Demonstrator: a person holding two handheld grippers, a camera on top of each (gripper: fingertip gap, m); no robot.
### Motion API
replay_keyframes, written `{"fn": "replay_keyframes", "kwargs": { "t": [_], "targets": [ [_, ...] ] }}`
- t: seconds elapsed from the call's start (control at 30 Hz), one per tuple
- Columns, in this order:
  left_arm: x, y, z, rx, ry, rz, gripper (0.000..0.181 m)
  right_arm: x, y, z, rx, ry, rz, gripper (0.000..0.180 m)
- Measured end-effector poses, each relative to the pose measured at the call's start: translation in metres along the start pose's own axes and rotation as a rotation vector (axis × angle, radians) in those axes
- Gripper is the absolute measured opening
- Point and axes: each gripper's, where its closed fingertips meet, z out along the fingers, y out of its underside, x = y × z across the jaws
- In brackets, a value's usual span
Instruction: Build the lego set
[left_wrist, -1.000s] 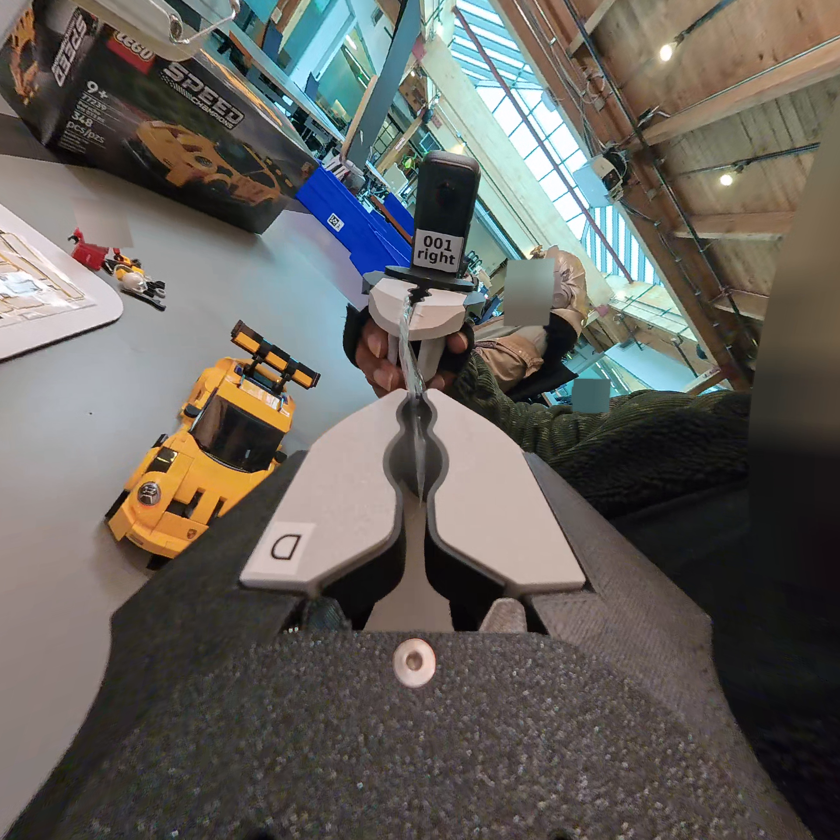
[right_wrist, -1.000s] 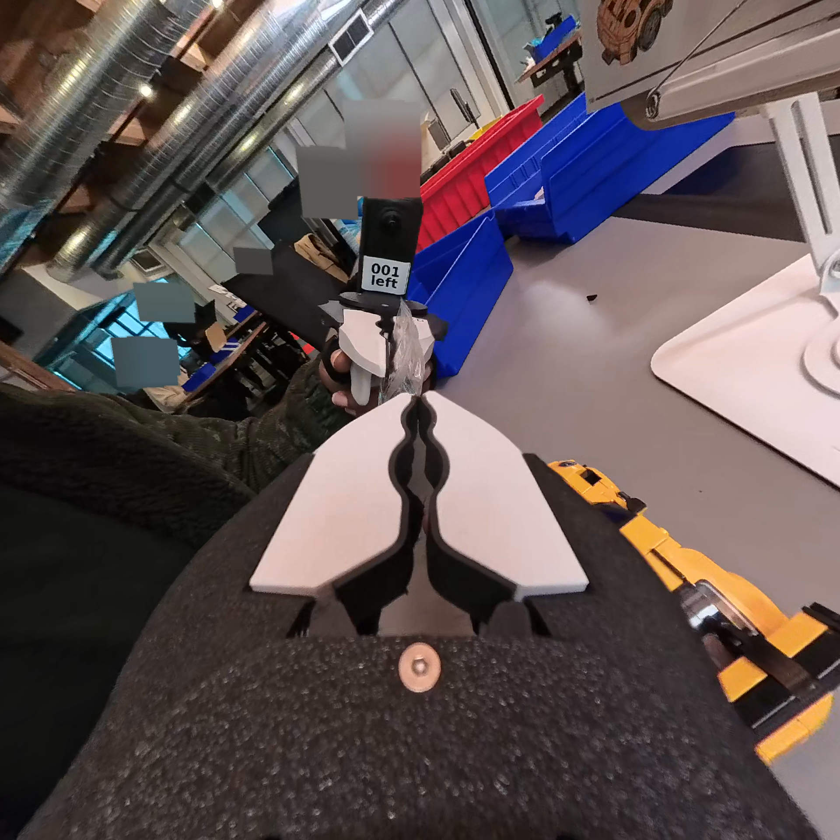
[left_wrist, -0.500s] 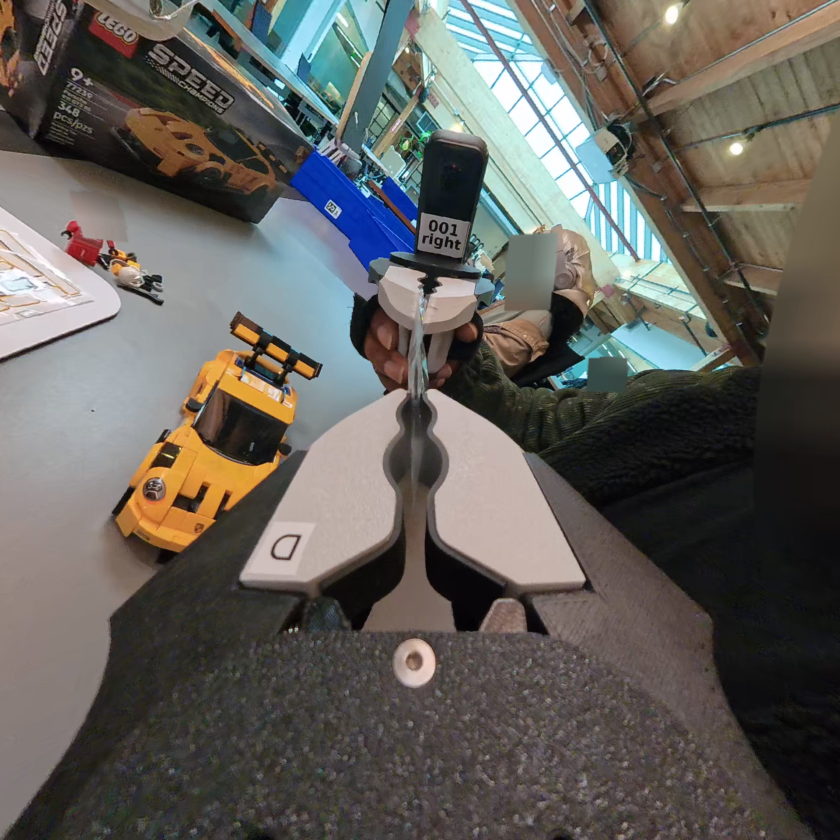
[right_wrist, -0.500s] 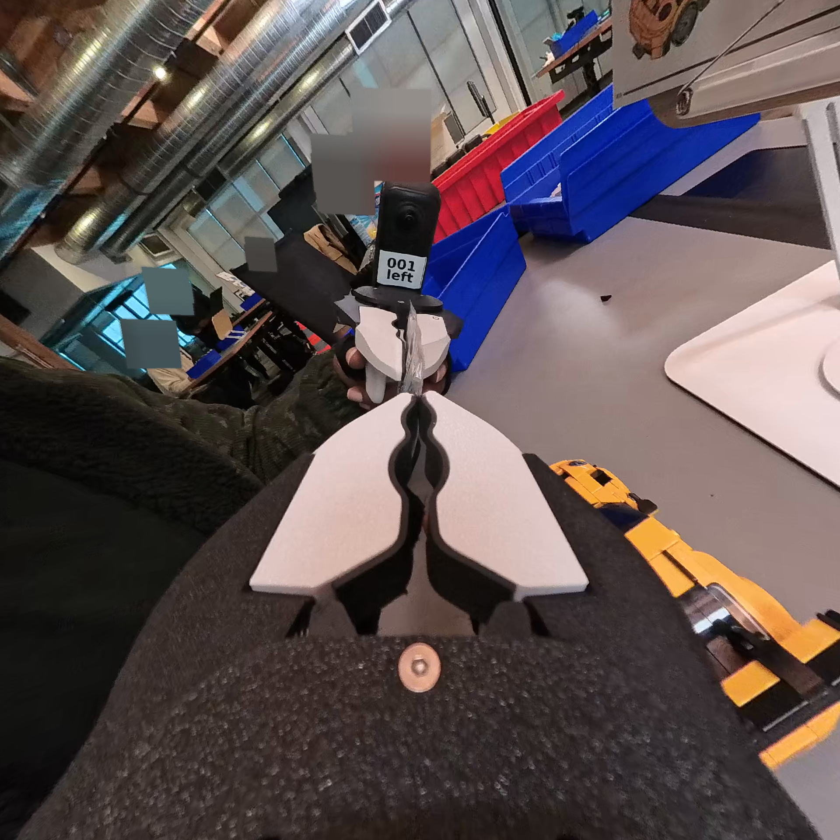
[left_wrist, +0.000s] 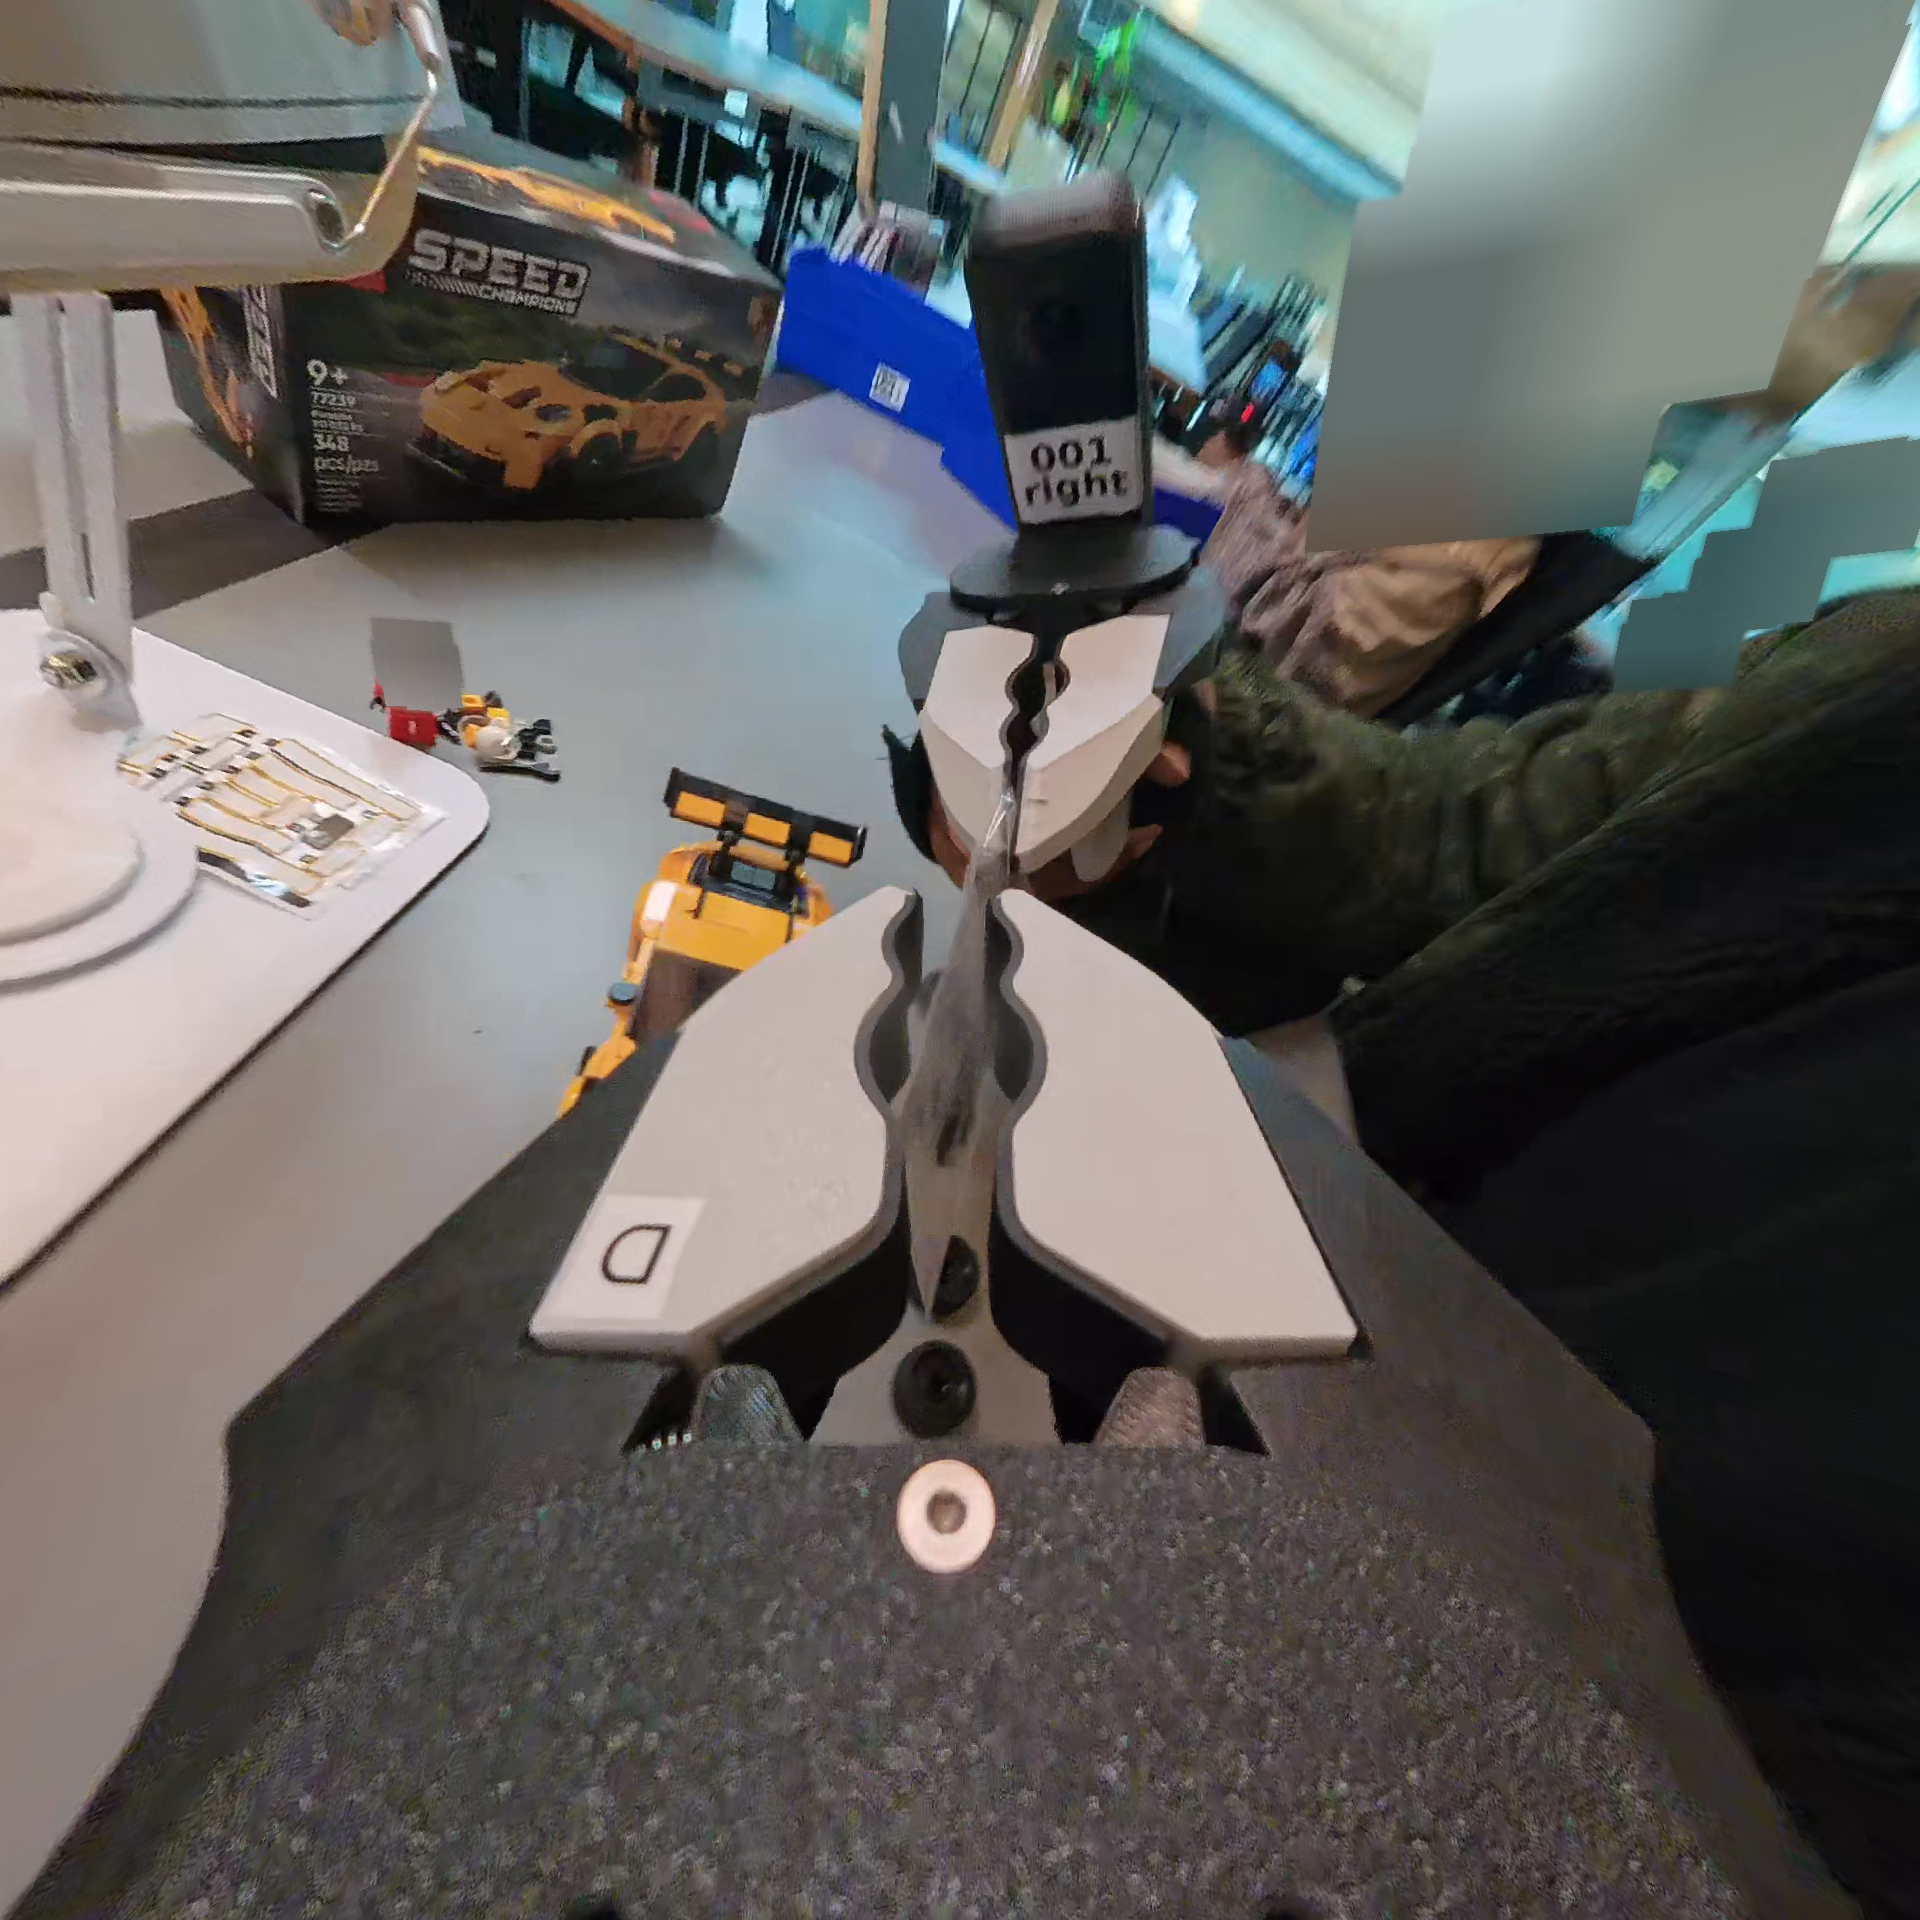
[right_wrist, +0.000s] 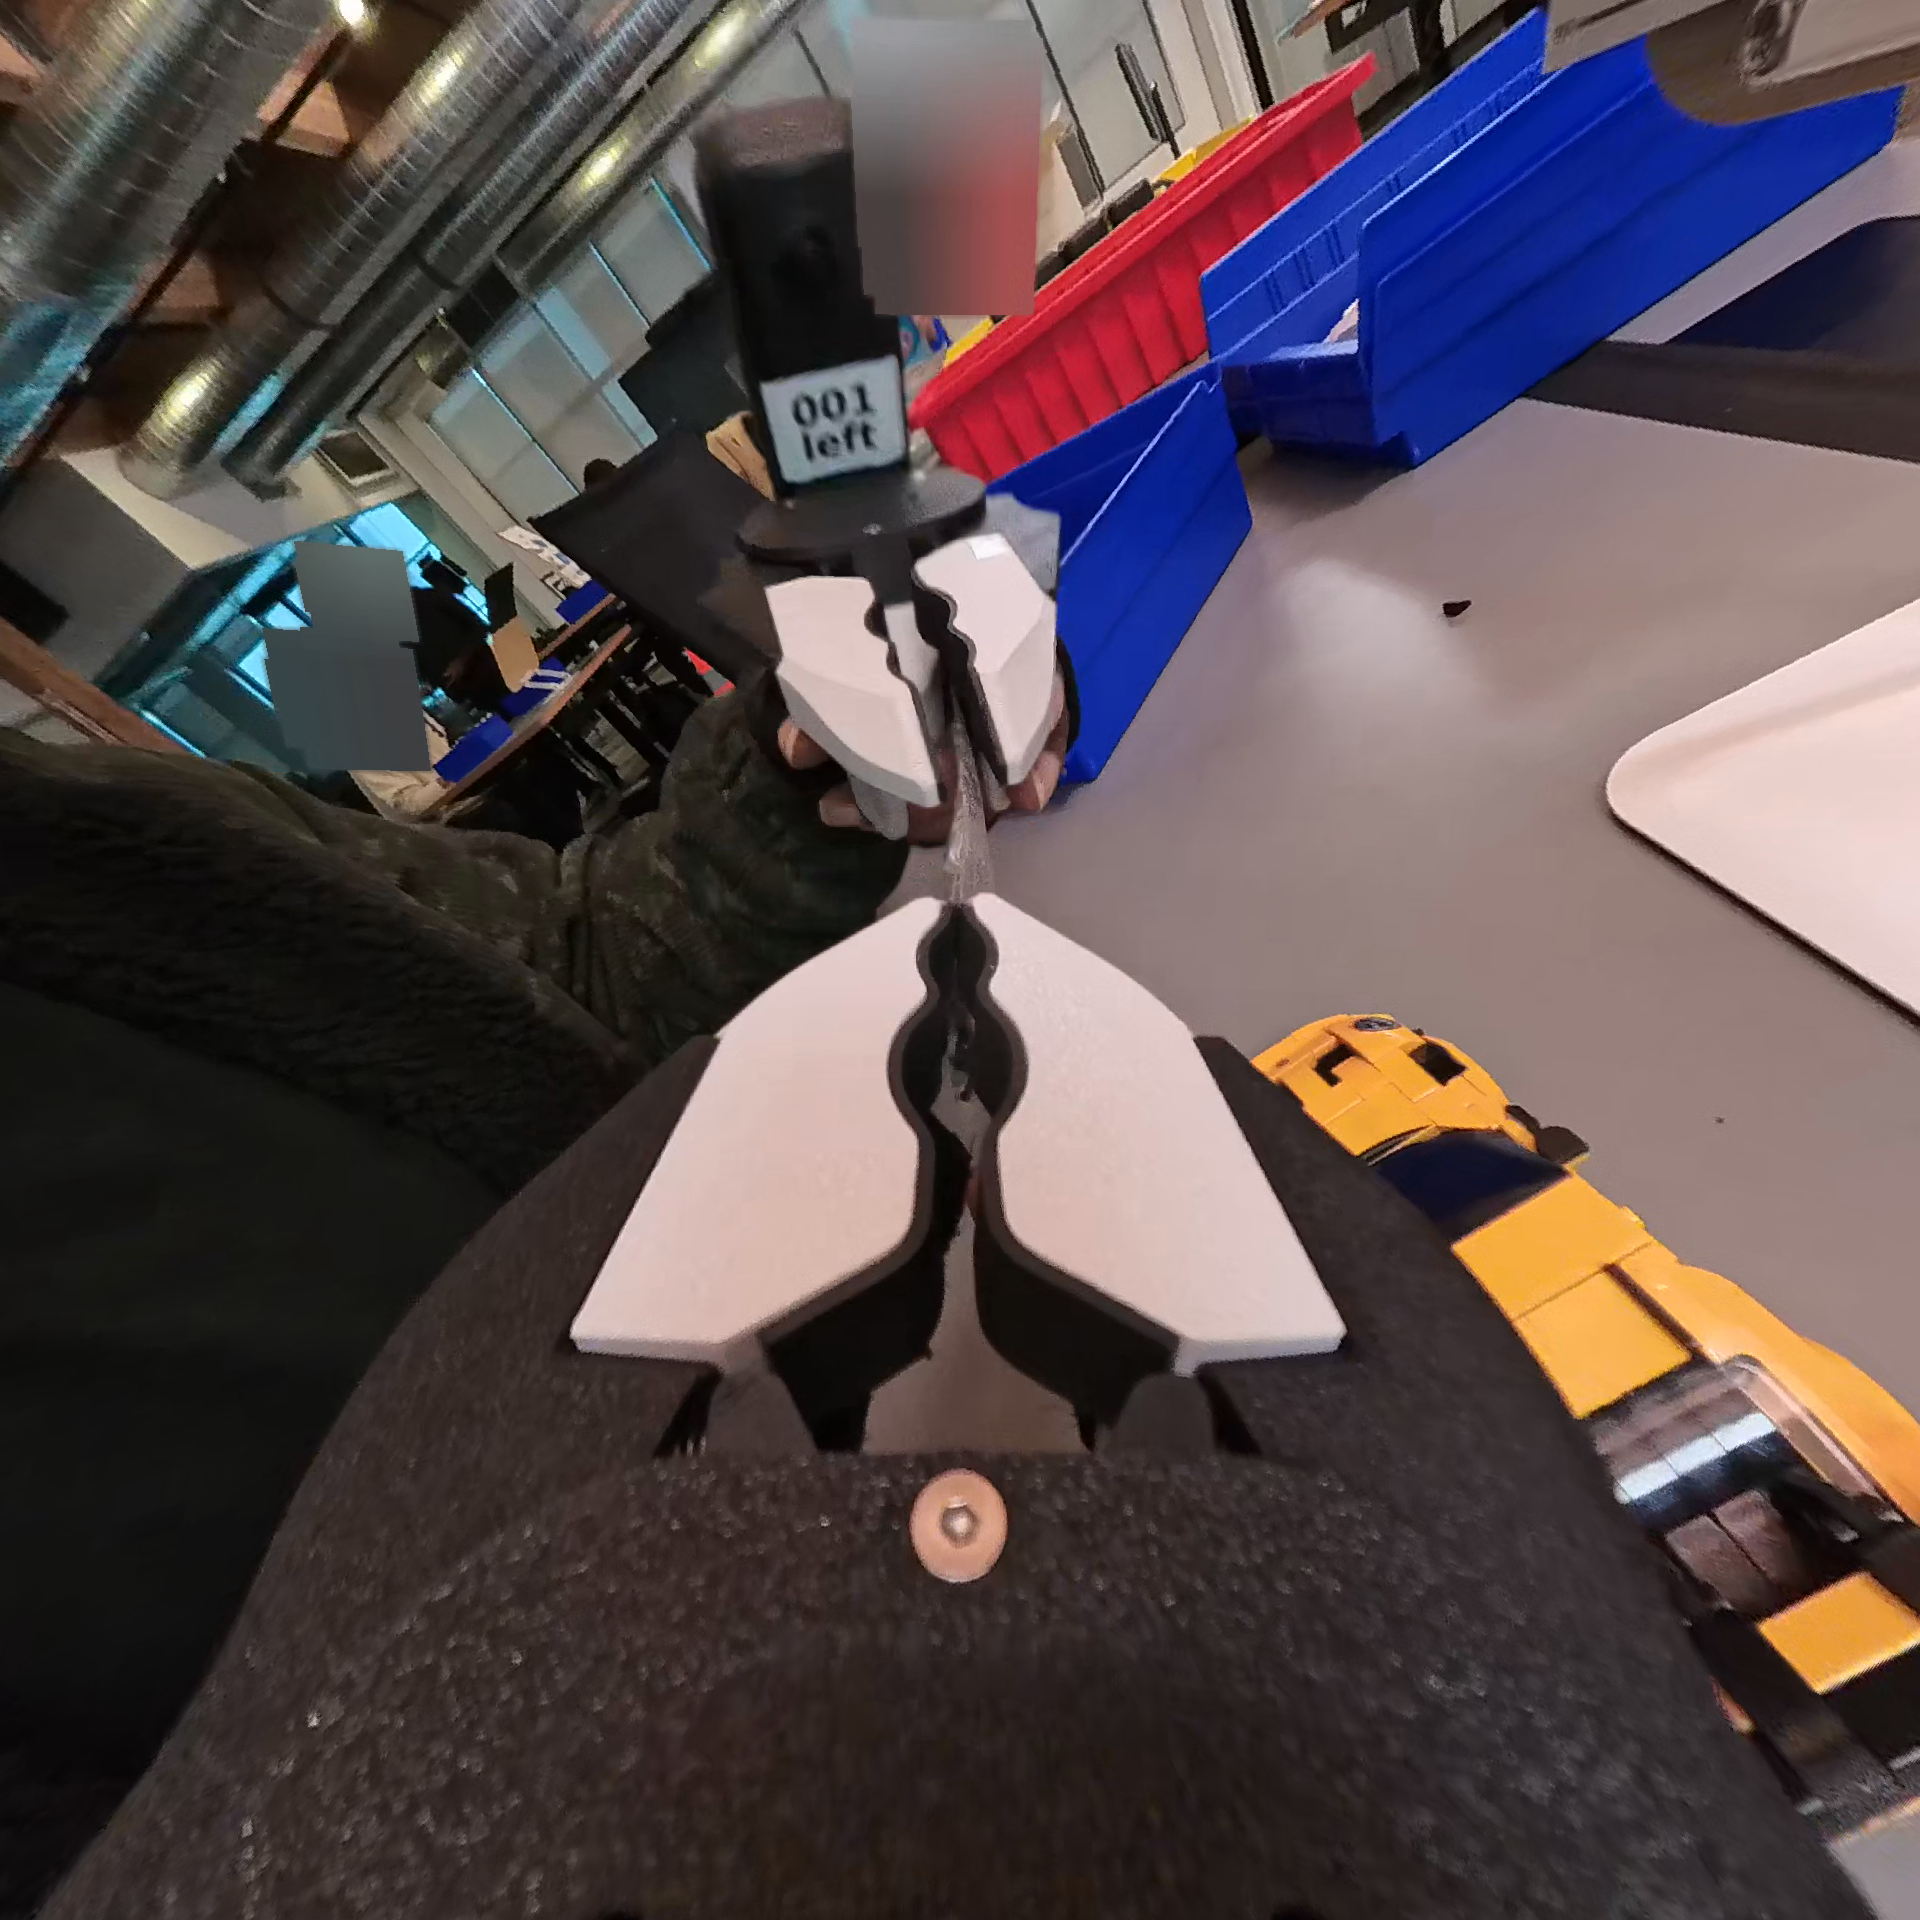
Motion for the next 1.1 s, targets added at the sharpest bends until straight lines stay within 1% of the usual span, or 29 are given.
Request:
{"fn": "replay_keyframes", "kwargs": {
  "t": [0.1,0.17,0.27,0.4,0.47,0.53,0.6,0.73,0.8,0.87,1.0,1.1],
  "targets": [
    [0.000,0.009,0.008,-0.125,-0.058,0.112,0.010,-0.002,0.005,0.003,-0.028,0.008,-0.026,0.000],
    [0.005,0.015,0.016,-0.184,-0.057,0.153,0.008,-0.003,0.008,0.004,-0.044,0.014,-0.041,0.000],
    [0.005,0.021,0.021,-0.215,-0.069,0.171,0.000,0.000,0.013,0.003,-0.073,0.049,-0.081,0.000],
    [0.005,0.028,0.025,-0.255,-0.080,0.158,0.000,0.009,0.019,0.000,-0.130,0.129,-0.185,0.000],
    [0.003,0.034,0.026,-0.300,-0.104,0.189,0.000,0.010,0.021,-0.001,-0.164,0.159,-0.266,0.010],
    [0.004,0.038,0.027,-0.332,-0.106,0.208,0.000,0.008,0.020,0.000,-0.189,0.162,-0.309,0.013],
    [0.003,0.042,0.029,-0.365,-0.116,0.229,0.000,0.008,0.021,0.002,-0.215,0.170,-0.333,0.012],
    [0.003,0.046,0.031,-0.397,-0.123,0.248,0.000,0.010,0.026,0.005,-0.244,0.184,-0.373,0.000],
    [0.002,0.045,0.031,-0.386,-0.114,0.220,0.000,0.010,0.025,0.005,-0.235,0.196,-0.407,0.000],
    [0.005,0.041,0.030,-0.344,-0.071,0.139,0.000,0.007,0.021,0.005,-0.212,0.201,-0.477,0.000],
    [0.016,0.031,0.024,-0.240,0.126,-0.106,0.000,-0.003,0.015,0.007,-0.172,0.236,-0.698,0.000],
    [0.021,0.029,0.022,-0.202,0.230,-0.224,0.000,-0.007,0.015,0.008,-0.148,0.265,-0.853,0.000]
  ]
}}
